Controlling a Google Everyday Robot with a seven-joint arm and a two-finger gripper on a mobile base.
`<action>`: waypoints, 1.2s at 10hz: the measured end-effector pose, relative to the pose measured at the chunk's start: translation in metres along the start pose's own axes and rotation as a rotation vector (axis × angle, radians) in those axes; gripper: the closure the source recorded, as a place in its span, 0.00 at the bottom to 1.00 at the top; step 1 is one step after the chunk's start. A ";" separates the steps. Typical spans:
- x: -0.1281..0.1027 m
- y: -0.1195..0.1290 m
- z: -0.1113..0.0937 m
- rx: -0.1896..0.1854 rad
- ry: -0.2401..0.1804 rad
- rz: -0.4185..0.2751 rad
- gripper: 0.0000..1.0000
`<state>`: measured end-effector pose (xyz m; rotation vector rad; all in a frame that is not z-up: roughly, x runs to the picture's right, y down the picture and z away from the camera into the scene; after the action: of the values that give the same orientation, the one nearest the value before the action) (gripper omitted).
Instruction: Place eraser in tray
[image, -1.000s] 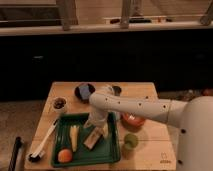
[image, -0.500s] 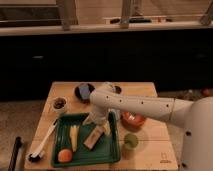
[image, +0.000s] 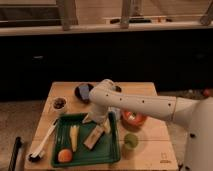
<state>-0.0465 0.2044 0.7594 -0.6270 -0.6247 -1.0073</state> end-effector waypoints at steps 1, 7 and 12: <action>-0.001 -0.001 -0.004 0.002 0.011 -0.004 0.20; -0.001 -0.002 -0.005 0.006 0.016 -0.008 0.20; -0.001 -0.002 -0.005 0.007 0.016 -0.007 0.20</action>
<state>-0.0475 0.2000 0.7557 -0.6104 -0.6165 -1.0155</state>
